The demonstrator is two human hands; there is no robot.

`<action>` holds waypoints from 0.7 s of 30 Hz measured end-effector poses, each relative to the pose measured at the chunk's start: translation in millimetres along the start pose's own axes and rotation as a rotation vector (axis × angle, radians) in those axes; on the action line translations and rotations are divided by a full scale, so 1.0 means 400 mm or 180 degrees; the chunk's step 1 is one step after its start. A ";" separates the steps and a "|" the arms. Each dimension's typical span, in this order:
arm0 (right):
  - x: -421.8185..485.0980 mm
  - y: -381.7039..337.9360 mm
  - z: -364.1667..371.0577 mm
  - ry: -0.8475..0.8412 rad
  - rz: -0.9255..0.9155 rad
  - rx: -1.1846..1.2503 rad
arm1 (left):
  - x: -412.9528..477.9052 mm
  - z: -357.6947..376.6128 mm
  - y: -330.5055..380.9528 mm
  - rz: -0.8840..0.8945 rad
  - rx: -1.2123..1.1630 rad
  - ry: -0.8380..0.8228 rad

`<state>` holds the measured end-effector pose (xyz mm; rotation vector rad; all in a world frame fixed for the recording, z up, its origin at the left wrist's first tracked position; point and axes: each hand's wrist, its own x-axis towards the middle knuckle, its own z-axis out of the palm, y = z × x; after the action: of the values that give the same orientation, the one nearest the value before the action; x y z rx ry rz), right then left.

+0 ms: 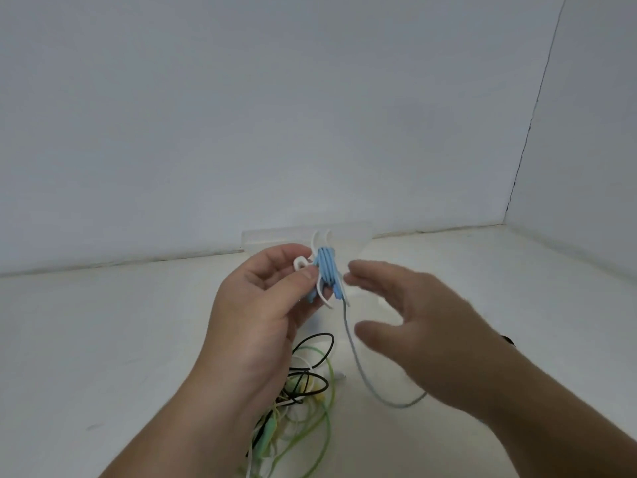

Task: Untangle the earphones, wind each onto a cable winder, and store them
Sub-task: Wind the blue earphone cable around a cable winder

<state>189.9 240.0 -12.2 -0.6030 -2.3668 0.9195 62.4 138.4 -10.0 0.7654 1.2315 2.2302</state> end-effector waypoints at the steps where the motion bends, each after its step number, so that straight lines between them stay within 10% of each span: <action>1: -0.001 -0.004 0.007 -0.0260 0.0106 0.0183 | -0.002 0.001 0.003 -0.0028 -0.0066 -0.0086; 10: -0.012 -0.034 0.008 -0.0780 0.0414 0.1154 | 0.002 -0.007 -0.013 0.0109 0.0116 0.0035; 21: -0.004 -0.035 -0.013 -0.0123 0.0535 0.1045 | -0.009 -0.014 -0.008 0.0518 0.1585 -0.0103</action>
<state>191.3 232.3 0.7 -0.6612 -2.1541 1.3703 61.9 134.4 -16.2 1.1147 1.7949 2.0369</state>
